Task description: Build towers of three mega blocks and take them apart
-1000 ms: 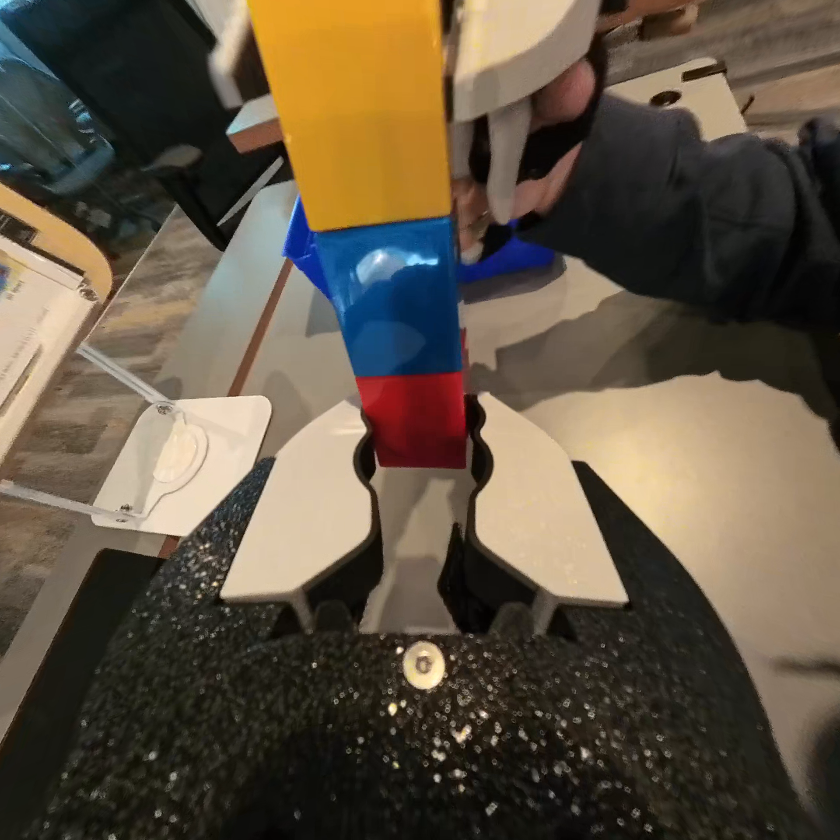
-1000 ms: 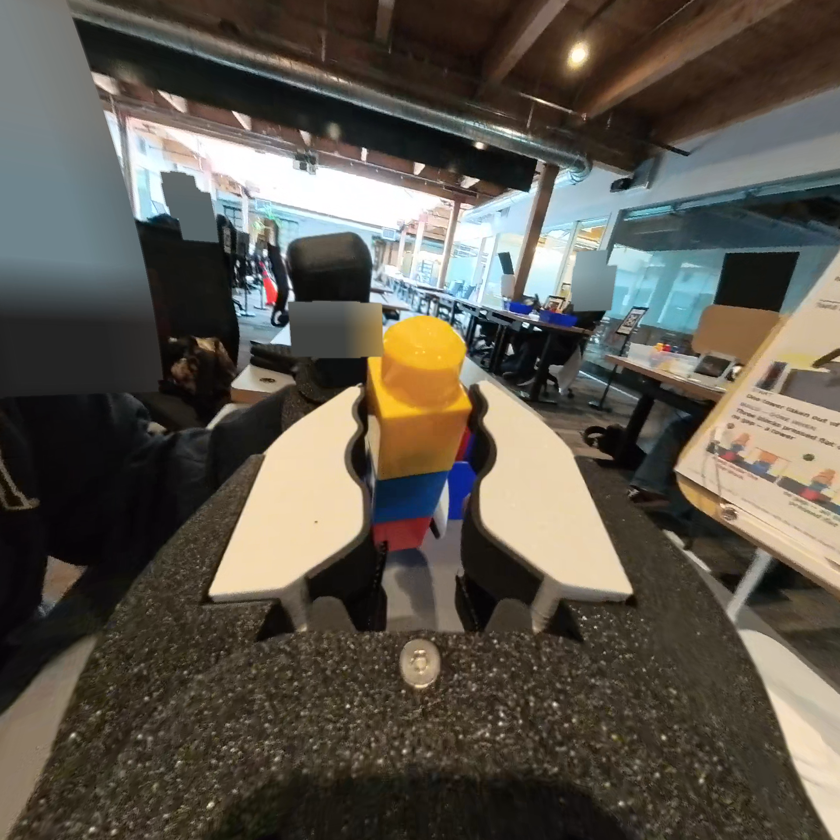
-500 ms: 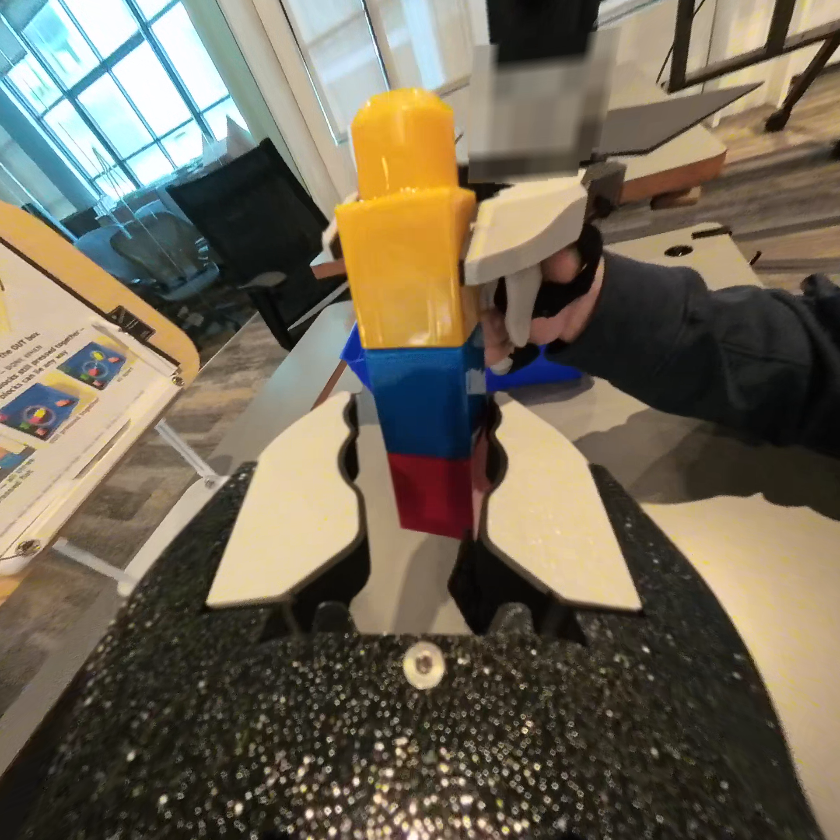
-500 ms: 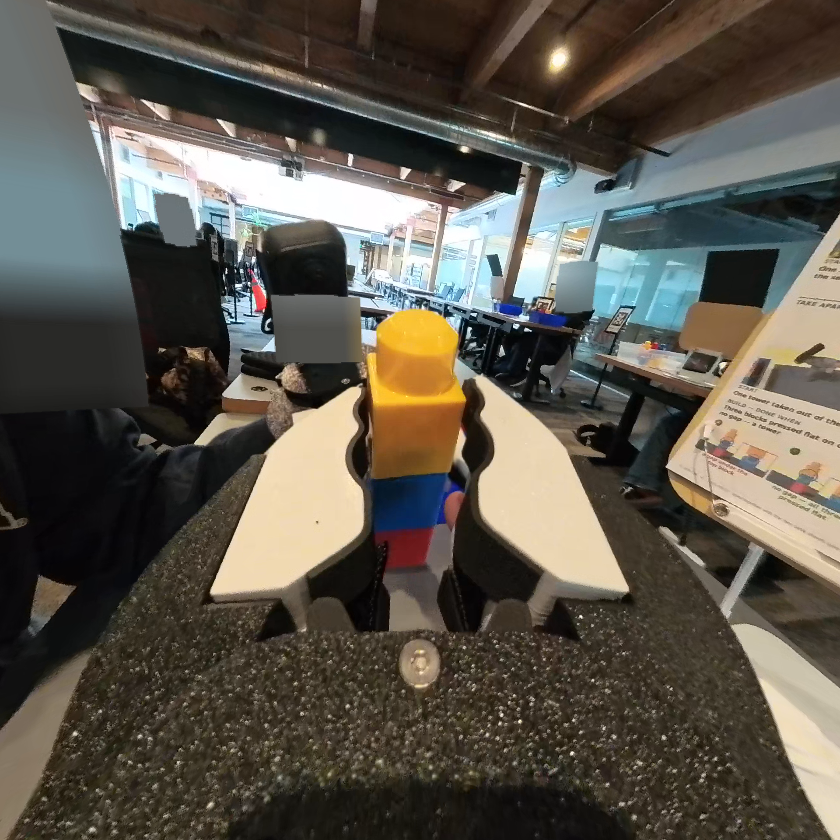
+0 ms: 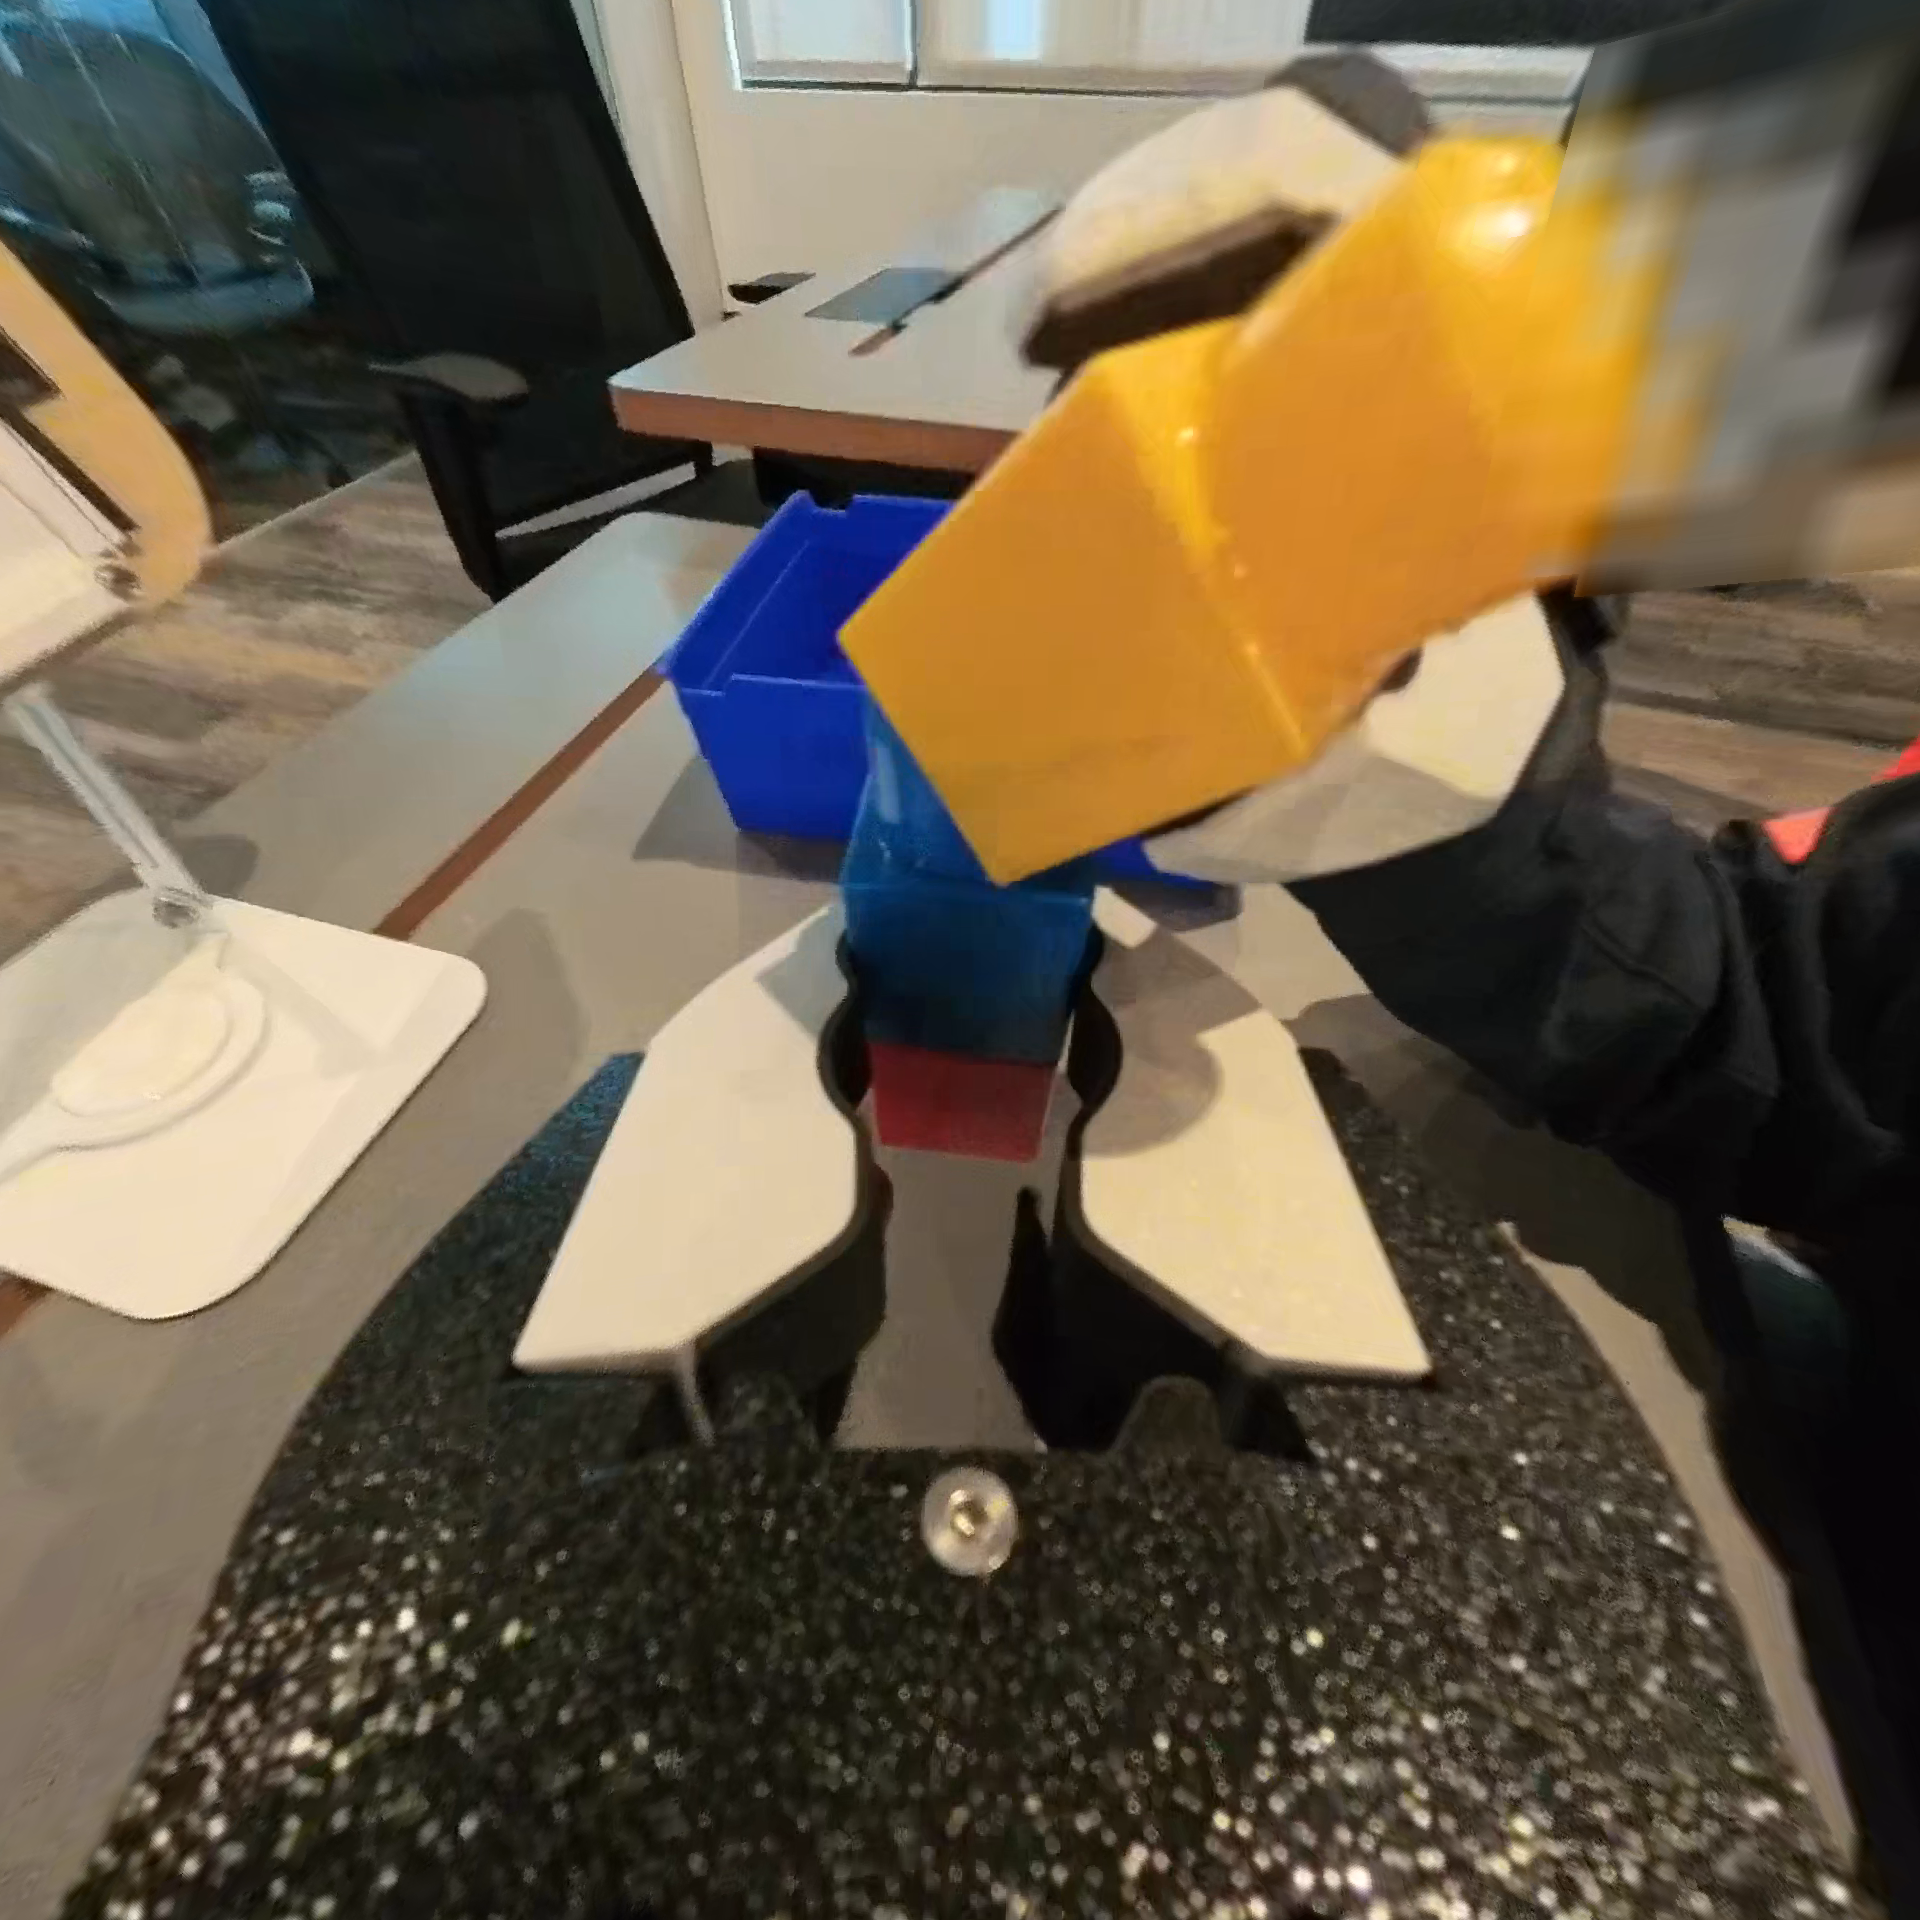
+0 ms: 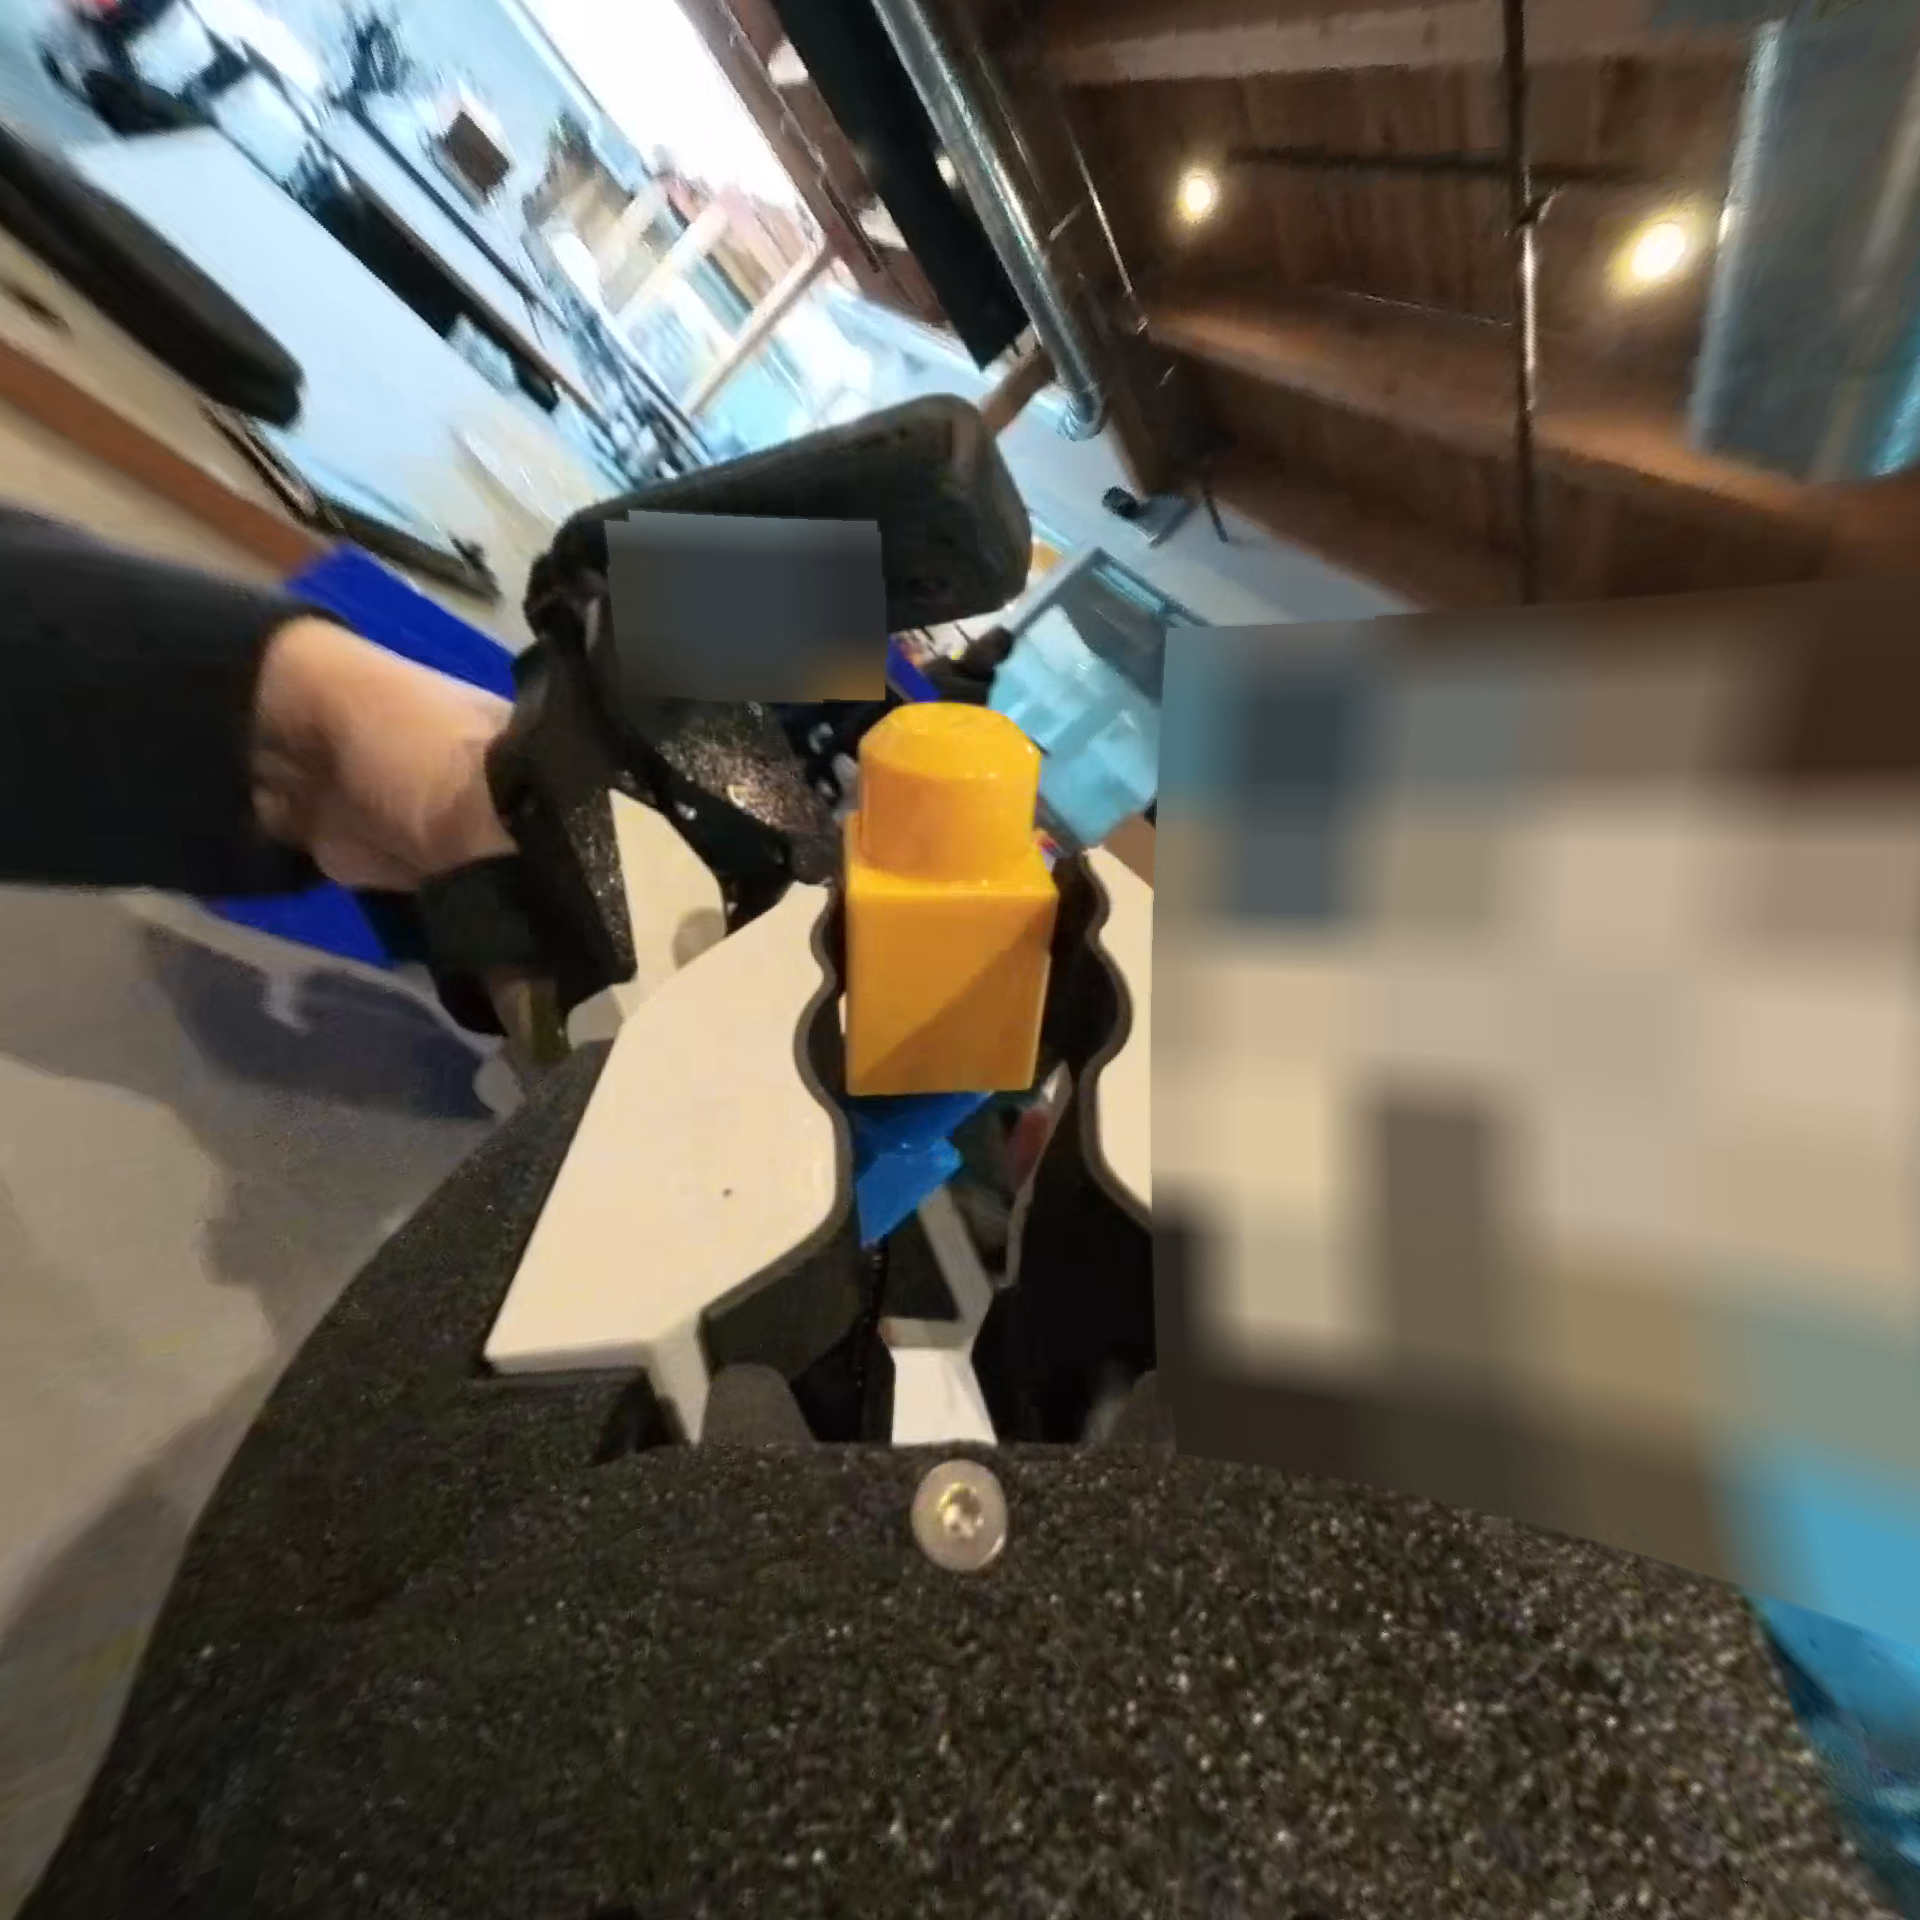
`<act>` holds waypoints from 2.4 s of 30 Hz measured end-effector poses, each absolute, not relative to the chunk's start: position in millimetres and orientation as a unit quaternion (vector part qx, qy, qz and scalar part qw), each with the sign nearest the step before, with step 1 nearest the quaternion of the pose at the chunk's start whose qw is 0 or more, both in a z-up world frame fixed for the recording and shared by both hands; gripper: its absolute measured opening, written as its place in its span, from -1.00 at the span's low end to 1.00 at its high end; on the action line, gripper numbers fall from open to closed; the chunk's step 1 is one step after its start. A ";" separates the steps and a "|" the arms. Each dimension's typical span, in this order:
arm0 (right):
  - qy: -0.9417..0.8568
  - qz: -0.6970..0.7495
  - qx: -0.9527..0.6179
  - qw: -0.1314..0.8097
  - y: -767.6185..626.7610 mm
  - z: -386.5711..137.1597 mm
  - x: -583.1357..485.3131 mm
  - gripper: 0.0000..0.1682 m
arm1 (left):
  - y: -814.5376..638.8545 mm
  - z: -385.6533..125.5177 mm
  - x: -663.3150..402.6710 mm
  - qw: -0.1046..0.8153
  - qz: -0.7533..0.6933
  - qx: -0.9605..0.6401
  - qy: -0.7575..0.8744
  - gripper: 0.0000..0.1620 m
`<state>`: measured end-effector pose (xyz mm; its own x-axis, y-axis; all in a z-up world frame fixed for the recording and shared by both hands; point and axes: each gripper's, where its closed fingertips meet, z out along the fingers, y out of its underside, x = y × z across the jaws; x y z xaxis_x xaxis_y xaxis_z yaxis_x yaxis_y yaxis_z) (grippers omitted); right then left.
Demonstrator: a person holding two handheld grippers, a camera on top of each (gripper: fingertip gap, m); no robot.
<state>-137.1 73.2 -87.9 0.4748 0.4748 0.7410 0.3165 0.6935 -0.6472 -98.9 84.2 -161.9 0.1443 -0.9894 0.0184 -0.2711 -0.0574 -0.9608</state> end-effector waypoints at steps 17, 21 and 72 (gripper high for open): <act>-0.228 -0.225 -0.892 0.318 99.3 -233.0 157.9 -0.45 | 103.3 -160.5 -117.3 0.505 -0.341 -0.579 0.541 -0.55; -0.249 -0.204 -0.888 0.329 102.3 -229.9 141.1 -0.10 | 99.2 -163.7 -115.0 0.504 -0.325 -0.571 0.560 -0.55; -0.514 0.244 -0.497 0.655 63.1 -98.3 -130.5 -0.56 | 79.9 -152.2 -84.0 0.562 -0.329 -0.490 0.578 -0.45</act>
